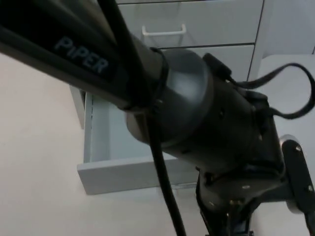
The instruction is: Open the drawer with the left hand, place the block into the drawer with the right hand, then close the drawer with the left hand.
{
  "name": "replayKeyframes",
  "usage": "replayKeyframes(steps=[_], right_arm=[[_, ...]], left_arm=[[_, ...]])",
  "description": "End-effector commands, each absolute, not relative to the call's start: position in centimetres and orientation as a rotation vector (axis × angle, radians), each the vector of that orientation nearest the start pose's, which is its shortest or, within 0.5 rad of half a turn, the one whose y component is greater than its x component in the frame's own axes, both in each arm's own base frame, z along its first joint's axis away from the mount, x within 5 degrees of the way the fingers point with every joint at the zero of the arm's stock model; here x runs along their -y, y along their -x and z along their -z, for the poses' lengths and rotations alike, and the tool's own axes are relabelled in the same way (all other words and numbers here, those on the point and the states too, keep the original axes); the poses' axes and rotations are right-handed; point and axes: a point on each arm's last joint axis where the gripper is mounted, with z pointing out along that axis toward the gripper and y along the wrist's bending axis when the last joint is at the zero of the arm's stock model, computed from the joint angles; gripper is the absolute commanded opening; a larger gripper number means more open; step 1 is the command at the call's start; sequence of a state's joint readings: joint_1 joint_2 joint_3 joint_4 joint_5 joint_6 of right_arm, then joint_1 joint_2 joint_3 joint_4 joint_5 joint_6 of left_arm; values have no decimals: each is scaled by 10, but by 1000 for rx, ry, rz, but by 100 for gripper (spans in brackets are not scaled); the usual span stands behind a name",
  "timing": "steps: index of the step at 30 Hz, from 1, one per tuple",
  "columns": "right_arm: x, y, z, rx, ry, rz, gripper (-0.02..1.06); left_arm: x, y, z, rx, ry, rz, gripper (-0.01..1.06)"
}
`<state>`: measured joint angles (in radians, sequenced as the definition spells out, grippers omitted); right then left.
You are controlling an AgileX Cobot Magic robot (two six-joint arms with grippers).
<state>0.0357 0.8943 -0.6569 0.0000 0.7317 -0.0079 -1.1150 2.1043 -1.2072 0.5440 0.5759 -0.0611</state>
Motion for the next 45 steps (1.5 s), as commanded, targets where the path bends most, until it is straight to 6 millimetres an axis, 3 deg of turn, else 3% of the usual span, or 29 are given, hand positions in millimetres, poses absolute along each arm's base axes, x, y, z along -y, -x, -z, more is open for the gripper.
replayKeyframes(steps=[1,16,22,27,36,41,45], right_arm=[[-5,-163,-282,-2437,54,-10,105],[-5,-162,-281,-2445,54,-10,105],[-5,-162,-281,-2449,54,-9,105],[-6,-161,-281,-2456,50,-17,105],[-6,-161,-281,-2456,50,-17,105],[-6,-161,-281,-2456,50,-17,105],[-6,-161,-281,-2456,50,-17,105]], left_arm=[[338,-191,-105,-2071,-1865,-205,83],[326,-184,-159,-2113,-1815,-162,82],[325,-174,-185,-2101,-1825,-15,82],[315,-181,-205,-2143,-1757,121,82],[266,-227,-231,-2386,-1481,437,82],[222,-257,-243,-2535,-1217,544,82],[198,-260,-248,-2580,-1075,592,82]])
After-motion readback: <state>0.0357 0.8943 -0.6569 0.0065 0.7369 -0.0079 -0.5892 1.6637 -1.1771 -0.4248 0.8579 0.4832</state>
